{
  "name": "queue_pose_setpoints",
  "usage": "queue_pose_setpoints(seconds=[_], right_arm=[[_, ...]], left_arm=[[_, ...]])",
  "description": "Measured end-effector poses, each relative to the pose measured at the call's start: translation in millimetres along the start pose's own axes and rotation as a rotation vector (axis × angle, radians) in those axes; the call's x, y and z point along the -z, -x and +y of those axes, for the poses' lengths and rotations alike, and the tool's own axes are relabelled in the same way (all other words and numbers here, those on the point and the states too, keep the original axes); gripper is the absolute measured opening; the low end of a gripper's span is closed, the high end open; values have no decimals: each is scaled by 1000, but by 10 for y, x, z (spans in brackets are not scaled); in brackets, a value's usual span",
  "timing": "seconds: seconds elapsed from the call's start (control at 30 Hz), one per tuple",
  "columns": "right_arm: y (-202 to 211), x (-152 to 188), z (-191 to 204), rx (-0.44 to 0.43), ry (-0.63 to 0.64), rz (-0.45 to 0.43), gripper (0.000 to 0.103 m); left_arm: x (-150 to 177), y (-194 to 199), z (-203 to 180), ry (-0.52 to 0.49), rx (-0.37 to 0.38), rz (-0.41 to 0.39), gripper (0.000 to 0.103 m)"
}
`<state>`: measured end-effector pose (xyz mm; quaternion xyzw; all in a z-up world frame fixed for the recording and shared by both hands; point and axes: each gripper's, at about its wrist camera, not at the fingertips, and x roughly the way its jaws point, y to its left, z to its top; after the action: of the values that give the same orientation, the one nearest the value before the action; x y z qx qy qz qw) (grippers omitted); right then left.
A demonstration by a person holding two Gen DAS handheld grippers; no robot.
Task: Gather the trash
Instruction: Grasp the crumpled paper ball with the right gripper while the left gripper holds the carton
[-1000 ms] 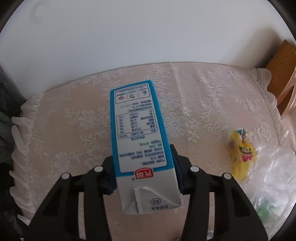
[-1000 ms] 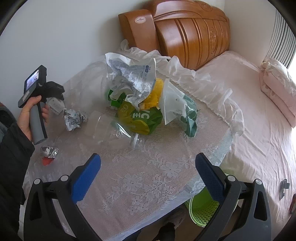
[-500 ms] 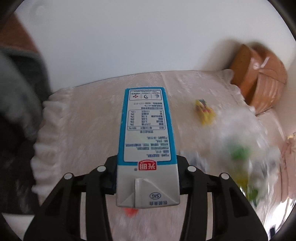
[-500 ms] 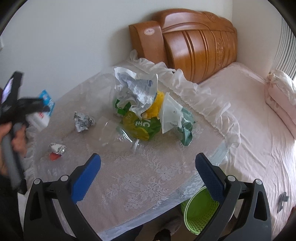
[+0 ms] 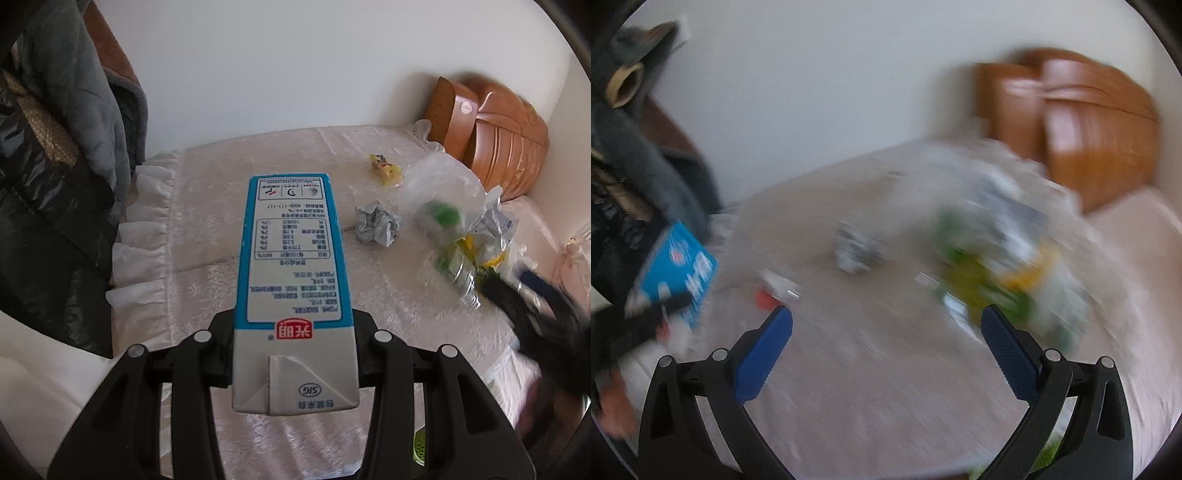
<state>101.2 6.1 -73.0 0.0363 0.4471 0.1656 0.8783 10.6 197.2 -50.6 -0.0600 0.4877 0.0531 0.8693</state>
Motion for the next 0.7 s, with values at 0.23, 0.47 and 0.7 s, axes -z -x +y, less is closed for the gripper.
queue_pose_setpoints(seconds=[0.23,0.47,0.7], right_arm=[[-1232,-432,367,74,67,133,80],[-1569,-424,353,105,36,176,42],[-800,-394,352,-18,2,67,41]], left_arm=[[69,-124,123,-37,14,20,42],[1,-258,175,-74,9,20,42],[-101,-187,114,-98,-11,-14,42]])
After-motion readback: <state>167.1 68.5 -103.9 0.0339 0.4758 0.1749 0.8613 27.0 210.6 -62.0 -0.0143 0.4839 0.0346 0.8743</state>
